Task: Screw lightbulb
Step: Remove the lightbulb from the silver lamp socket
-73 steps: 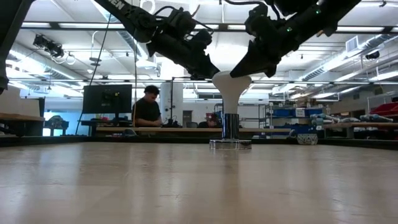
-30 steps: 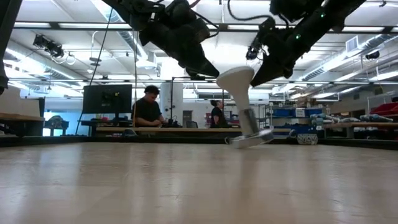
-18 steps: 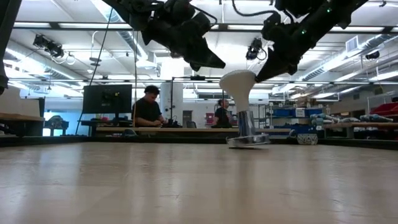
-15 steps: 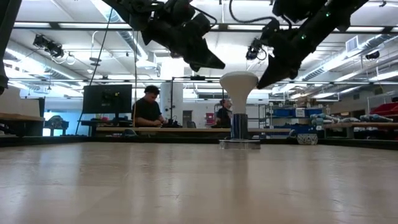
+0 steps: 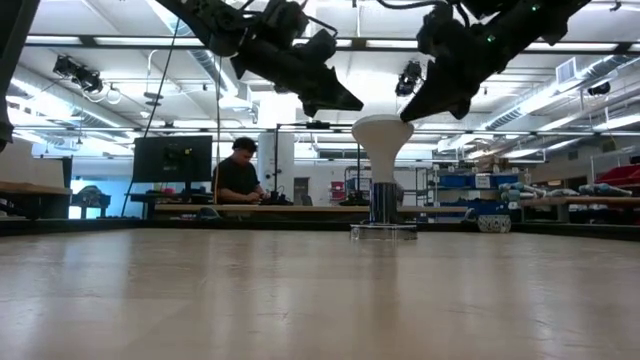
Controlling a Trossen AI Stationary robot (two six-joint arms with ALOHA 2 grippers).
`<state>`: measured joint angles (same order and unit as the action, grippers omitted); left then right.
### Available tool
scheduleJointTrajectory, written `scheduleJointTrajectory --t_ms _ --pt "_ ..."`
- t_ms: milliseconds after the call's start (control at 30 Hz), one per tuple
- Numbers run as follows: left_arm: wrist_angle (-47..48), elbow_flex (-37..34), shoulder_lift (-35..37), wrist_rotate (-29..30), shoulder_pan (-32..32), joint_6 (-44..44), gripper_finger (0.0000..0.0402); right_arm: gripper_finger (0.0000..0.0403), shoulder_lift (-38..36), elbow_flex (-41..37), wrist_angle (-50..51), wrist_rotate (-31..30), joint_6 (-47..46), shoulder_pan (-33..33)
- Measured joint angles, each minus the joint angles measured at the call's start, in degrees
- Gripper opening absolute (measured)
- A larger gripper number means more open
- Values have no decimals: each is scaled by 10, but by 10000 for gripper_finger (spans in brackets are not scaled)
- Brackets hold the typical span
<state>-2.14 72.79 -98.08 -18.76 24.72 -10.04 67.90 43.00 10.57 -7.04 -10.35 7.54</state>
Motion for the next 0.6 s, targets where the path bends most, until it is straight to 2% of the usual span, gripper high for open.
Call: scheduleJointTrajectory --t_ms 367,600 --pt "8 47 -57 -17 12 2 0 8 29 0 -29 13 11 -4" --pt "49 75 -91 -40 12 -9 0 8 33 0 -33 13 15 1"
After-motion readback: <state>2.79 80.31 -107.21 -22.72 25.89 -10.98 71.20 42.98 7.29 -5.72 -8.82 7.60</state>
